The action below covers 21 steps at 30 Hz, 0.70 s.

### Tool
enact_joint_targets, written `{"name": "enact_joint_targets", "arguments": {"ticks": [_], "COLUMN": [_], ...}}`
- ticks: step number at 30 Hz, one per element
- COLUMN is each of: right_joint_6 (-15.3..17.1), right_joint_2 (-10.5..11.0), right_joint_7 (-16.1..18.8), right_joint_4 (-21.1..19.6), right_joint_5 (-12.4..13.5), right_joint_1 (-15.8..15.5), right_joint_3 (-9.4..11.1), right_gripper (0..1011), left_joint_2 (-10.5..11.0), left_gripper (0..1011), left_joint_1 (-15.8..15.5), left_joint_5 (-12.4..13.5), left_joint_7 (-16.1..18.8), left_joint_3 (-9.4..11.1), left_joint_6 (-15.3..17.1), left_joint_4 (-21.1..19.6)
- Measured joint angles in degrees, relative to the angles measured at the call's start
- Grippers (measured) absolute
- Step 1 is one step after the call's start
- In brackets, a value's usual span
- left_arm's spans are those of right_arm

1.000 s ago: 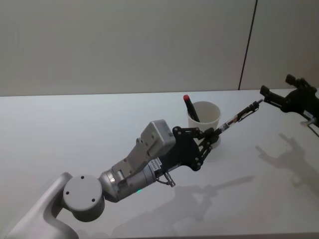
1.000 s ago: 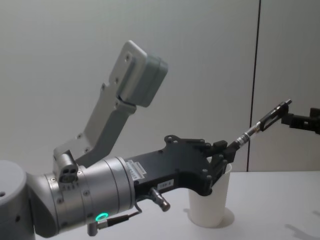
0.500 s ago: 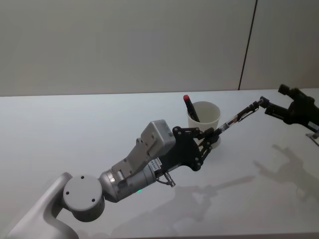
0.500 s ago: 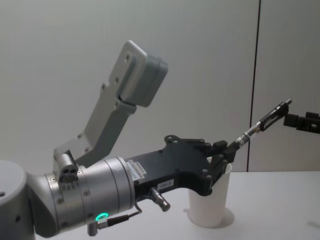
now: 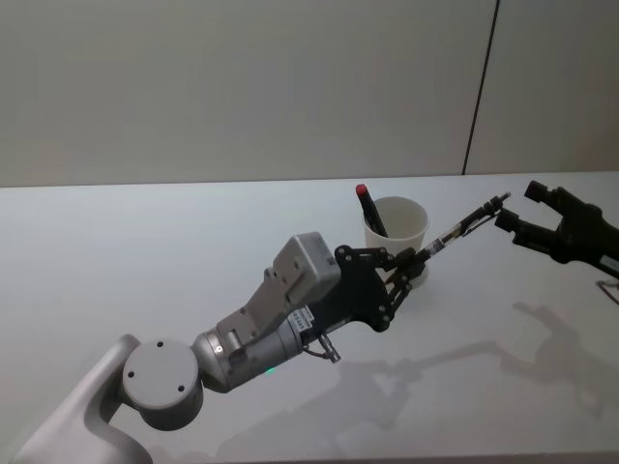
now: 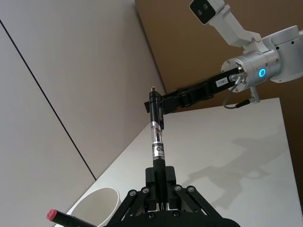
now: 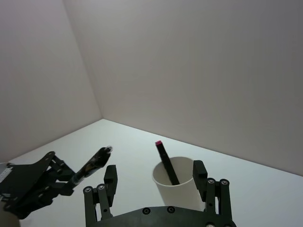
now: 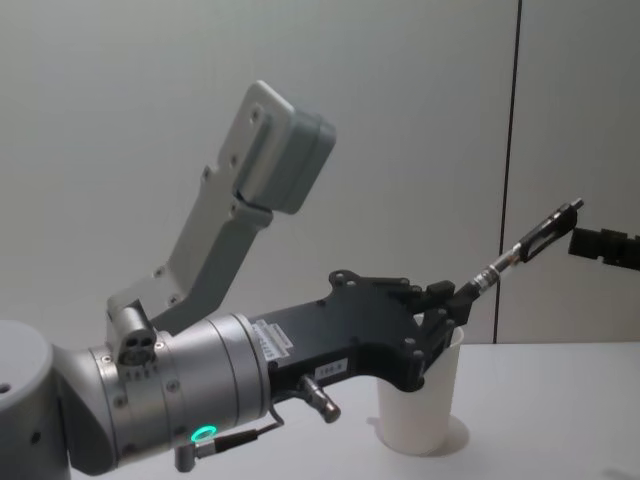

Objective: Place the pen into the pen holder.

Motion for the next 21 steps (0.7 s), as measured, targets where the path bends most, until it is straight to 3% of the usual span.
{"name": "enact_joint_targets", "arguments": {"ticks": [21], "right_joint_6": [0.9], "right_joint_2": [1.7], "right_joint_7": [7.5], "right_joint_4": [-0.6], "right_joint_5": [1.1], "right_joint_1": [-0.8], "right_joint_3": [-0.5], "right_gripper": [1002], "left_joint_2": [0.0], "left_gripper": [134], "left_joint_1": [0.0], "left_joint_5": [0.0], "left_joint_7": [0.0], "left_joint_3": [0.0], "left_joint_6": [0.0], "left_joint_4": [0.0]}}
